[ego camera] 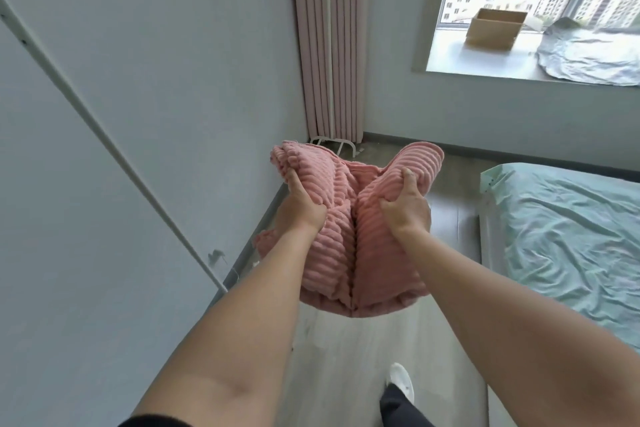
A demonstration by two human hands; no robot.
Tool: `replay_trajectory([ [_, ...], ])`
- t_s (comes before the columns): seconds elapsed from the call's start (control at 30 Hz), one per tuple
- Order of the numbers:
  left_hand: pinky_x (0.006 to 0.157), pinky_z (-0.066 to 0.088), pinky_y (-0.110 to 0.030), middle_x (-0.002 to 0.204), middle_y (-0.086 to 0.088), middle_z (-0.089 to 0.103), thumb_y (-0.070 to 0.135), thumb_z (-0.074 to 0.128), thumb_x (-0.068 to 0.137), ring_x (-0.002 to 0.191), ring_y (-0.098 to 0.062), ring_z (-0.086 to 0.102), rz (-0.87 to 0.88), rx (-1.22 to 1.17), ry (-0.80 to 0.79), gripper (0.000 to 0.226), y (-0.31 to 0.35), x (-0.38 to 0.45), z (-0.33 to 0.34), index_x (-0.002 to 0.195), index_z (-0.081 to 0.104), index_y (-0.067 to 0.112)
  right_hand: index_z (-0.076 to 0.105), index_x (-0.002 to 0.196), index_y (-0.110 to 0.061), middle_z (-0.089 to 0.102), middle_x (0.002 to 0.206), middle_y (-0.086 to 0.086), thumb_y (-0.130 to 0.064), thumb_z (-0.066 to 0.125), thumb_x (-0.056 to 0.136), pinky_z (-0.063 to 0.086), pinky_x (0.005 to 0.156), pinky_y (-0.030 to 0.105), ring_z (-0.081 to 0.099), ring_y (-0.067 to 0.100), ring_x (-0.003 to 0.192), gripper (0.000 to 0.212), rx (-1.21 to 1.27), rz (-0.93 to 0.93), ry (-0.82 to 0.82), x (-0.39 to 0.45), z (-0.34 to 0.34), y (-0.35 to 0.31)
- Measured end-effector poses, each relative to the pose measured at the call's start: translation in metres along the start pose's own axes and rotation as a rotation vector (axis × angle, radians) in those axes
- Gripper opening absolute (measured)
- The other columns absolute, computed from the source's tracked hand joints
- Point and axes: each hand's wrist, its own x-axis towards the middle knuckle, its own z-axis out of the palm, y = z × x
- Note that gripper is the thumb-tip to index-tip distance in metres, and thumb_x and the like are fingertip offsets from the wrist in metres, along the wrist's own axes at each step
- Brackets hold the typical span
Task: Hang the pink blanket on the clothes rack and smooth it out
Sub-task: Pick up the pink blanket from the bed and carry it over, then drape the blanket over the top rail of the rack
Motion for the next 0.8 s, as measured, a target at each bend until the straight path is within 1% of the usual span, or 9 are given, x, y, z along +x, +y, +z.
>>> replay_trajectory([
  [0.07,0.086,0.051,-0.039,0.130,-0.012,0.065,0.034,0.064,0.091,0.109,-0.034,0.066,-0.005,-0.007,0.009,0.095,0.030,0.032,0.008,0.160,-0.001,0.022,0.018,0.155,-0.034,0.062,0.129,0.015,-0.030,0.063,0.090,0.048,0.097,0.043,0.059,0.037,0.116,0.078,0.018,-0.019,-0.007,0.043,-0.009,-0.008],
  [0.1,0.088,0.051,-0.039,0.130,-0.011,0.065,0.034,0.064,0.091,0.109,-0.034,0.065,-0.002,-0.012,0.019,0.095,0.046,0.046,0.009,0.160,-0.001,0.022,0.018,0.155,-0.033,0.061,0.130,0.015,-0.030,0.062,0.091,0.048,0.097,0.043,0.059,0.037,0.117,0.078,0.028,-0.028,-0.010,0.062,-0.016,-0.014],
  [0.23,0.084,0.051,-0.039,0.126,-0.011,0.066,0.032,0.065,0.091,0.107,-0.034,0.066,0.019,-0.023,0.082,0.096,0.113,0.099,0.007,0.160,-0.001,0.022,0.018,0.155,-0.033,0.059,0.135,0.017,-0.030,0.061,0.091,0.045,0.100,0.043,0.057,0.038,0.120,0.078,0.047,-0.054,-0.011,0.144,-0.046,-0.040],
  [0.4,0.090,0.051,-0.042,0.127,-0.012,0.066,0.034,0.066,0.089,0.109,-0.036,0.065,0.027,-0.028,0.155,0.097,0.173,0.169,-0.008,0.160,-0.001,0.023,0.020,0.154,-0.034,0.058,0.135,0.017,-0.033,0.061,0.089,0.045,0.101,0.043,0.057,0.040,0.119,0.077,0.105,-0.095,-0.019,0.230,-0.068,-0.086],
  [0.6,0.093,0.049,-0.042,0.132,-0.013,0.064,0.035,0.069,0.087,0.115,-0.037,0.062,0.005,-0.059,0.214,0.102,0.203,0.265,-0.032,0.159,-0.002,0.023,0.022,0.153,-0.033,0.054,0.138,0.014,-0.031,0.061,0.087,0.045,0.100,0.042,0.055,0.039,0.121,0.077,0.173,-0.143,-0.052,0.317,-0.065,-0.152],
  [0.7,0.096,0.047,-0.041,0.136,-0.015,0.061,0.034,0.071,0.085,0.119,-0.037,0.061,-0.010,-0.091,0.187,0.106,0.208,0.320,-0.047,0.159,-0.003,0.022,0.025,0.151,-0.030,0.053,0.137,0.014,-0.025,0.062,0.085,0.044,0.101,0.040,0.053,0.039,0.122,0.075,0.234,-0.147,-0.059,0.357,-0.058,-0.195],
  [0.8,0.100,0.045,-0.039,0.142,-0.015,0.056,0.031,0.075,0.083,0.123,-0.036,0.058,-0.035,-0.148,0.140,0.111,0.208,0.379,-0.066,0.159,-0.006,0.021,0.029,0.150,-0.027,0.050,0.139,0.011,-0.017,0.060,0.086,0.042,0.102,0.038,0.051,0.037,0.124,0.072,0.275,-0.200,-0.078,0.395,-0.049,-0.249],
])
